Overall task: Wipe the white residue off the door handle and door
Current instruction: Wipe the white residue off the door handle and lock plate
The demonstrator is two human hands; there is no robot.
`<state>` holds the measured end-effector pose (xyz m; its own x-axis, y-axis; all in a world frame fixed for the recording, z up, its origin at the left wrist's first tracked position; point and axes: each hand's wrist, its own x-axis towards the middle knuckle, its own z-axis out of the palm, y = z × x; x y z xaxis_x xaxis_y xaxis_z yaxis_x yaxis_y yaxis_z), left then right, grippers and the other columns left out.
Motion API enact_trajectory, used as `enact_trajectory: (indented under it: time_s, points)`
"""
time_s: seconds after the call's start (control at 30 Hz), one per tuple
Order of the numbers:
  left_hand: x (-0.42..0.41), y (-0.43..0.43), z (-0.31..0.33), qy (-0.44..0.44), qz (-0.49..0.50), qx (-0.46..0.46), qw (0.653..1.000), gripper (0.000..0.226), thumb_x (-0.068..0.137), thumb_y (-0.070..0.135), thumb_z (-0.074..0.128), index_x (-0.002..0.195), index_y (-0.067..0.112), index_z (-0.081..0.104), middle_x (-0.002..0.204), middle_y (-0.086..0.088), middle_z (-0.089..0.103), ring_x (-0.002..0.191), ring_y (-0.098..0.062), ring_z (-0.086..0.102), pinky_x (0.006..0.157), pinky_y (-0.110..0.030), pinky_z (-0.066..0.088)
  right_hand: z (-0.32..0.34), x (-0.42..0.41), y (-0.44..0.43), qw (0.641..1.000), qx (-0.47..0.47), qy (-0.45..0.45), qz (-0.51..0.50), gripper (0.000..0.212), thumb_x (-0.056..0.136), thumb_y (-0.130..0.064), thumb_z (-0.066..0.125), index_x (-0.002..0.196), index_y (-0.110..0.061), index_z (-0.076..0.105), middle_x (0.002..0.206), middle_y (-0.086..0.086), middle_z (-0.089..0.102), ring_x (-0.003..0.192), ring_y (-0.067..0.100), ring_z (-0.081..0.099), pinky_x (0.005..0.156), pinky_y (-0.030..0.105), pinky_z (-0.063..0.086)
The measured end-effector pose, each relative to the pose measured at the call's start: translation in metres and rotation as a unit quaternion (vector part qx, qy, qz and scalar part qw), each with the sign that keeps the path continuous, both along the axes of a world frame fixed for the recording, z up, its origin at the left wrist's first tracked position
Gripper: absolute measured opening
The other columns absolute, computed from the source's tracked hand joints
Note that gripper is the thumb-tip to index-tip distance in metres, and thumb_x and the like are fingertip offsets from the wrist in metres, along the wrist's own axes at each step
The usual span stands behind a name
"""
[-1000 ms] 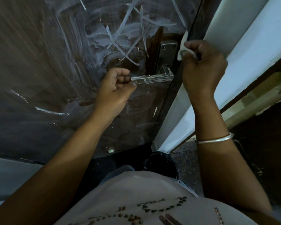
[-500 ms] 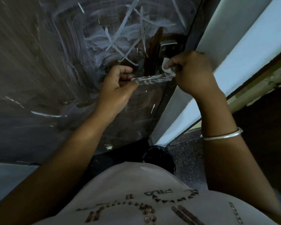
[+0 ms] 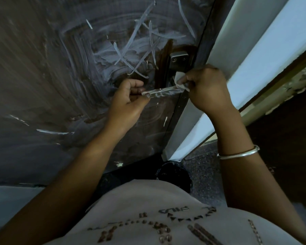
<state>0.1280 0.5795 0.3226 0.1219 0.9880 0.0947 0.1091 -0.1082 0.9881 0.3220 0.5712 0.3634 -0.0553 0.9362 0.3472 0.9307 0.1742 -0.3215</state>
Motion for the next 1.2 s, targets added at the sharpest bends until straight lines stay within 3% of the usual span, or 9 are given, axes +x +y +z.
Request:
enact_trajectory:
  time_s: [0.07, 0.13, 0.3, 0.5, 0.6, 0.77, 0.93, 1.07, 1.2]
  points:
    - [0.0, 0.001, 0.0, 0.005, 0.004, 0.001, 1.0, 0.026, 0.084, 0.007, 0.061, 0.105, 0.02, 0.052, 0.093, 0.003, 0.058, 0.082, 0.0, 0.057, 0.07, -0.009, 0.046, 0.002, 0.002, -0.003, 1.0, -0.009, 0.018, 0.002, 0.027, 0.079, 0.009, 0.059, 0.095, -0.007, 0.074, 0.099, 0.013, 0.072, 0.091, 0.029, 0.063, 0.075, 0.02, 0.04]
    - [0.001, 0.002, -0.001, 0.009, 0.006, 0.001, 1.0, 0.029, 0.082, 0.005, 0.061, 0.102, 0.023, 0.053, 0.094, 0.004, 0.059, 0.081, 0.001, 0.057, 0.07, -0.011, 0.047, 0.002, 0.001, 0.001, 1.0, -0.015, 0.024, -0.005, 0.029, 0.079, 0.01, 0.058, 0.097, -0.008, 0.074, 0.101, 0.012, 0.072, 0.092, 0.027, 0.064, 0.077, 0.02, 0.043]
    - [0.001, -0.002, 0.0, 0.009, 0.0, -0.005, 1.0, 0.045, 0.075, -0.007, 0.059, 0.092, 0.033, 0.048, 0.096, 0.005, 0.059, 0.085, -0.006, 0.058, 0.077, -0.026, 0.05, 0.001, -0.01, 0.013, 1.0, -0.007, -0.008, -0.022, 0.036, 0.081, 0.01, 0.056, 0.107, -0.011, 0.07, 0.109, 0.014, 0.069, 0.103, 0.033, 0.059, 0.087, 0.038, 0.051]
    - [0.0, 0.002, -0.001, -0.001, 0.006, -0.021, 1.0, 0.048, 0.075, -0.011, 0.057, 0.093, 0.032, 0.046, 0.098, 0.004, 0.059, 0.089, -0.009, 0.058, 0.079, -0.032, 0.052, 0.005, -0.001, 0.0, 1.0, -0.026, 0.004, -0.006, 0.028, 0.079, 0.008, 0.06, 0.096, -0.009, 0.074, 0.102, 0.013, 0.072, 0.093, 0.03, 0.063, 0.081, 0.028, 0.047]
    - [0.003, 0.002, -0.001, 0.006, 0.005, -0.022, 1.0, 0.048, 0.075, -0.009, 0.061, 0.094, 0.032, 0.045, 0.098, 0.004, 0.059, 0.09, -0.011, 0.058, 0.081, -0.036, 0.052, 0.006, -0.004, 0.008, 0.999, -0.048, 0.004, -0.019, 0.03, 0.081, 0.006, 0.06, 0.101, -0.012, 0.073, 0.107, 0.014, 0.069, 0.096, 0.029, 0.063, 0.086, 0.031, 0.051]
    - [0.007, 0.001, -0.002, 0.019, -0.001, -0.023, 1.0, 0.048, 0.076, -0.007, 0.062, 0.094, 0.034, 0.044, 0.099, 0.003, 0.058, 0.087, -0.011, 0.057, 0.082, -0.038, 0.053, 0.008, -0.013, 0.016, 0.999, -0.038, -0.021, -0.024, 0.034, 0.084, 0.005, 0.054, 0.106, -0.014, 0.071, 0.109, 0.018, 0.067, 0.098, 0.034, 0.061, 0.086, 0.037, 0.051]
    - [0.007, -0.001, -0.004, 0.029, 0.003, -0.017, 0.999, 0.048, 0.076, -0.006, 0.064, 0.092, 0.035, 0.044, 0.096, 0.003, 0.057, 0.083, -0.012, 0.057, 0.078, -0.038, 0.053, 0.007, -0.01, -0.002, 0.999, -0.038, -0.005, -0.012, 0.031, 0.077, 0.007, 0.059, 0.098, -0.011, 0.073, 0.1, 0.013, 0.071, 0.096, 0.03, 0.061, 0.081, 0.035, 0.053]
    - [0.005, -0.002, -0.004, 0.027, -0.002, -0.019, 0.999, 0.048, 0.076, -0.006, 0.063, 0.091, 0.035, 0.044, 0.095, 0.003, 0.057, 0.085, -0.014, 0.058, 0.077, -0.038, 0.053, 0.006, -0.011, -0.002, 0.999, -0.045, 0.0, -0.027, 0.027, 0.083, 0.002, 0.059, 0.103, -0.011, 0.071, 0.106, 0.011, 0.07, 0.096, 0.028, 0.063, 0.084, 0.033, 0.052]
    - [0.002, -0.004, -0.003, 0.018, 0.004, -0.011, 1.0, 0.05, 0.075, -0.01, 0.062, 0.092, 0.034, 0.045, 0.097, 0.003, 0.058, 0.083, -0.007, 0.059, 0.073, -0.029, 0.054, 0.002, -0.015, -0.007, 0.999, -0.035, 0.007, -0.04, 0.027, 0.085, 0.0, 0.057, 0.109, -0.007, 0.068, 0.11, 0.015, 0.067, 0.097, 0.03, 0.063, 0.084, 0.028, 0.047]
